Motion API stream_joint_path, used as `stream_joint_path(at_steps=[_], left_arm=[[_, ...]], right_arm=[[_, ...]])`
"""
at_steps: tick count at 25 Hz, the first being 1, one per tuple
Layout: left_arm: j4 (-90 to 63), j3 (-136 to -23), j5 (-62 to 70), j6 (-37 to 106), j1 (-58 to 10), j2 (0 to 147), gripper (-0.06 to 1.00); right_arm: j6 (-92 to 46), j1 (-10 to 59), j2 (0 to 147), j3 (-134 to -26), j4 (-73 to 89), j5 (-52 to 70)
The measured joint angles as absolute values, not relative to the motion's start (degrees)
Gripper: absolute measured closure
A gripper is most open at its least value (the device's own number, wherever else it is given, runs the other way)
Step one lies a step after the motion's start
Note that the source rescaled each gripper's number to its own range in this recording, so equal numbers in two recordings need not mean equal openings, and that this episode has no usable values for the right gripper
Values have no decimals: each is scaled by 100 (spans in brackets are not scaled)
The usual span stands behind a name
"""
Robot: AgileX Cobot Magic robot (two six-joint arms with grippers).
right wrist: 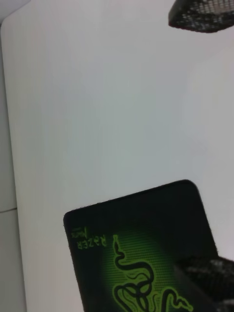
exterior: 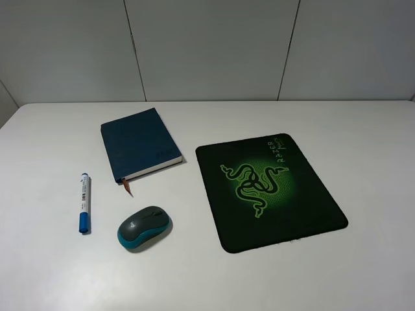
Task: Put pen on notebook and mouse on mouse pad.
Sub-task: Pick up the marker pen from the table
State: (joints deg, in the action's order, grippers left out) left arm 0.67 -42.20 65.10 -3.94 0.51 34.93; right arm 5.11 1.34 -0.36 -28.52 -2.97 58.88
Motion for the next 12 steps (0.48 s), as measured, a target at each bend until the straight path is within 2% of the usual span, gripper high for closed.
stream_joint_path(at_steps=[12], left_arm=[[-167, -4220, 5538, -394, 51, 5759, -6]], right_arm=[[511, 134, -36, -2852, -297, 5888]])
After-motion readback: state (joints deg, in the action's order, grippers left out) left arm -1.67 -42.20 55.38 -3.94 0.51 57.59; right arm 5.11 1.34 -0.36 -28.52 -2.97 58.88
